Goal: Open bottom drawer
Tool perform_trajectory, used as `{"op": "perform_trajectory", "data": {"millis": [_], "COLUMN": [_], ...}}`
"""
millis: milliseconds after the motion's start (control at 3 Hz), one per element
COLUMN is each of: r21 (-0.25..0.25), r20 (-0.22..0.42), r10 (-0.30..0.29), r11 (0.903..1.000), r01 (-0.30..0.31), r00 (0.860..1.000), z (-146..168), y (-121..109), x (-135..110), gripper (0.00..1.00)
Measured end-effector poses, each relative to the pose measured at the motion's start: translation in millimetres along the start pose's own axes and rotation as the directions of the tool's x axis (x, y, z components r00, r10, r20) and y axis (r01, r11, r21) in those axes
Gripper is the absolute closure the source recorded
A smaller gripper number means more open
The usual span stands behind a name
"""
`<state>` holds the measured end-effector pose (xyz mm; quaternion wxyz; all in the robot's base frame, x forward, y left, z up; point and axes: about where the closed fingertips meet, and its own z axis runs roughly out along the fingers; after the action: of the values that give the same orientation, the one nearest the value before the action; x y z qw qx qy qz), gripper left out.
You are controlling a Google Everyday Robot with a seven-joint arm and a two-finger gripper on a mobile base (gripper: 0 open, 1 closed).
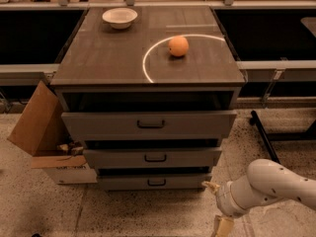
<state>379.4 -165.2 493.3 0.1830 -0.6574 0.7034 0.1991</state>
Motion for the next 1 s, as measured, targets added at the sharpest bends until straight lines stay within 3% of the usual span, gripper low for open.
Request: {"op": "perform_trajectory", "data": {"millis": [333,667,1000], "r21": [0.000,-0.011,0.009], "r20": [0.000,0.006,0.011], "r10": [0.000,0.000,-0.049], "r11": [1.0000,0.9999,0.9988], "r01": [0.000,0.000,0.049], "r00": [1.000,1.000,0.999], "z": [0,27,80], "y": [0,-16,-58], "x": [0,14,44], "gripper": [0.00,0.00,0.00]}}
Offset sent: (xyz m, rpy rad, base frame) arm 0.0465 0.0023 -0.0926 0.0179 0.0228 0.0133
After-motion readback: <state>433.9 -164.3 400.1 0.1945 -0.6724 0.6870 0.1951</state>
